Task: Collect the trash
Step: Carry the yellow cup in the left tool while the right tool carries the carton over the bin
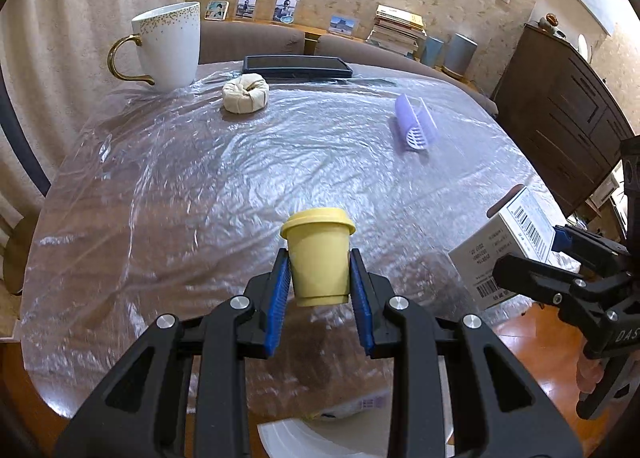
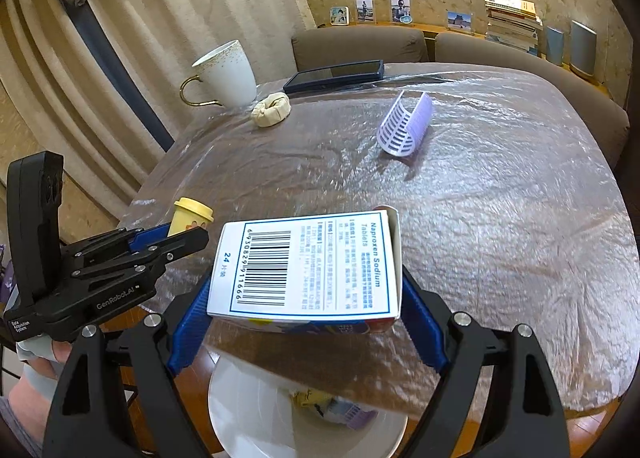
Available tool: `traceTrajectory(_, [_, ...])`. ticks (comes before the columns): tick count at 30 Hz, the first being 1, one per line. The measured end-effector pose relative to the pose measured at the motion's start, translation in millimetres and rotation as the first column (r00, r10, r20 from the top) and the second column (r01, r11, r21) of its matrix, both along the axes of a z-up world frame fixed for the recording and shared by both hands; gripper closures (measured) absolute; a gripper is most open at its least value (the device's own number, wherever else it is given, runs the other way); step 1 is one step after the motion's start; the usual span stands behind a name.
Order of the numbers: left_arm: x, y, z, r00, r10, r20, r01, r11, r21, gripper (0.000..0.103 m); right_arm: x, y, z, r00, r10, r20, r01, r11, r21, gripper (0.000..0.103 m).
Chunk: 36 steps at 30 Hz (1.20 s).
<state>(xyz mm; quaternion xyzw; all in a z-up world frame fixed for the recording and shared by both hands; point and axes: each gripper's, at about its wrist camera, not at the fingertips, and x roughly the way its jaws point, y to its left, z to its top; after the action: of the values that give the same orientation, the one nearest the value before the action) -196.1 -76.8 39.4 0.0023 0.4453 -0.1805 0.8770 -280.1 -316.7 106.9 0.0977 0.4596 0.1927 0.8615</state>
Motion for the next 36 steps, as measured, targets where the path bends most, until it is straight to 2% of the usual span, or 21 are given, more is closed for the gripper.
traceTrajectory(15, [-36.1, 2.2, 0.3, 0.999, -0.03, -0.021, 0.03, 1.0, -0.001, 0.072, -36.0, -11.5, -5.8, 1.0, 0.022, -0.014, -0.022, 0.999, -0.035, 0.02])
traceTrajectory(28, [-70.7, 2.8, -7.4, 0.995, -0.077, -0.067, 0.079, 0.997, 0.022, 0.072, -75.0, -12.1, -8.4, 0.994, 0.104, -0.043, -0.106, 0.993, -0.049, 0.02])
traceTrajectory(36, [-90.2, -2.4, -14.5, 0.989, -0.113, -0.094, 0.117, 0.992, 0.043, 0.072, -96.0, -5.6, -21.0, 0.983, 0.156, -0.099, -0.162, 0.985, -0.052, 0.02])
